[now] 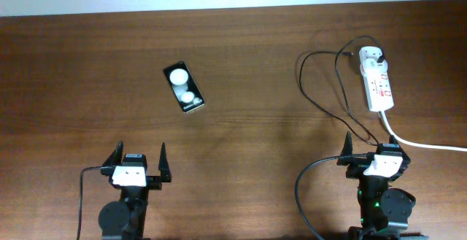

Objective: Plug charger to phone and switch on socket

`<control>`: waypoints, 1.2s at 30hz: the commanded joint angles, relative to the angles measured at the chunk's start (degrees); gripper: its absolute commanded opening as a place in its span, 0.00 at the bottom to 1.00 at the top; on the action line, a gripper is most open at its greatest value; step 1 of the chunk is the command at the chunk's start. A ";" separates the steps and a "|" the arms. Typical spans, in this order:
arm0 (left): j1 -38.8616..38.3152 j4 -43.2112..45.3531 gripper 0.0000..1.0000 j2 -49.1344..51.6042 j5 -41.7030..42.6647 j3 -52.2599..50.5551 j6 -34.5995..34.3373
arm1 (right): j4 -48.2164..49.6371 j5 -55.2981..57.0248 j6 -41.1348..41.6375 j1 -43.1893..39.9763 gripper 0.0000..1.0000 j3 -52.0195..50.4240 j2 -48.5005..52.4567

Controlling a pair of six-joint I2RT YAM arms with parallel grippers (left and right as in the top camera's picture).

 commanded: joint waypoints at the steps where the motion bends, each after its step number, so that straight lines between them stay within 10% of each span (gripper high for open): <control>1: 0.15 0.11 0.99 -0.02 0.44 -0.42 0.94 | -0.31 0.33 0.24 -0.33 0.99 -0.28 -0.28; 36: 0.15 6.16 0.99 -0.02 1.75 -0.15 -0.20 | -0.31 0.33 0.24 -0.33 0.99 -0.28 -0.28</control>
